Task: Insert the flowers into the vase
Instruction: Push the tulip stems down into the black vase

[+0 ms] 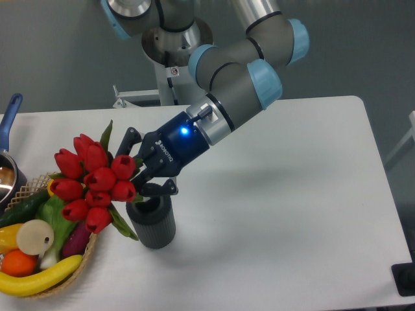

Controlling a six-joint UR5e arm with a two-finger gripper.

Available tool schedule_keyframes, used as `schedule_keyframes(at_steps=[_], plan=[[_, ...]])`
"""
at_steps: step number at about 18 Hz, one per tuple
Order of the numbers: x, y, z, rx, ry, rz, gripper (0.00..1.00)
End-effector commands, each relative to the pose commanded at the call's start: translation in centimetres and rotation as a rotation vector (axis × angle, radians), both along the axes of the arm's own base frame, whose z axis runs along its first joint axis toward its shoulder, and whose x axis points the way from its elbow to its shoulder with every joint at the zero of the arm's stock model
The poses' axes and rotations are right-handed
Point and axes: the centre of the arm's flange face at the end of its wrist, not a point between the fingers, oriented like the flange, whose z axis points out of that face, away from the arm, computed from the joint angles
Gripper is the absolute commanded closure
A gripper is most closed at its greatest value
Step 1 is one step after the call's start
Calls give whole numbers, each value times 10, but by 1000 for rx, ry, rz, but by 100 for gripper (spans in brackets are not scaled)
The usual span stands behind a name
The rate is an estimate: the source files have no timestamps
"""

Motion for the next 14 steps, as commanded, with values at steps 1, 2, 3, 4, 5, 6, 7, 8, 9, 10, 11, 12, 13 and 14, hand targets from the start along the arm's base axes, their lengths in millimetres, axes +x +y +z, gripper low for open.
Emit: schedule_keyframes(at_steps=[1, 2, 3, 4, 5, 6, 7, 8, 9, 10, 11, 12, 13, 14], plan=[[-1, 1, -10, -12, -14, 0, 83], [0, 0, -17, -20, -23, 0, 83], [0, -1, -24, -28, -34, 1, 83], [-1, -4, -28, -28, -33, 3, 83], [0, -6, -31, -26, -28, 2, 83], [1, -6, -34, -28, -30, 1, 83], [1, -8, -37, -31, -34, 3, 83], [-2, -10, -39, -33, -34, 8, 83], [-3, -10, -44, -32, -30, 7, 83], [-6, -14, -52, -38, -37, 14, 83], [-7, -16, -56, -36, -32, 14, 83], [-8, -17, -59, -32, -26, 12, 83], [-12, -19, -61, -31, -24, 18, 83], [-14, -21, -63, -32, -24, 22, 83]])
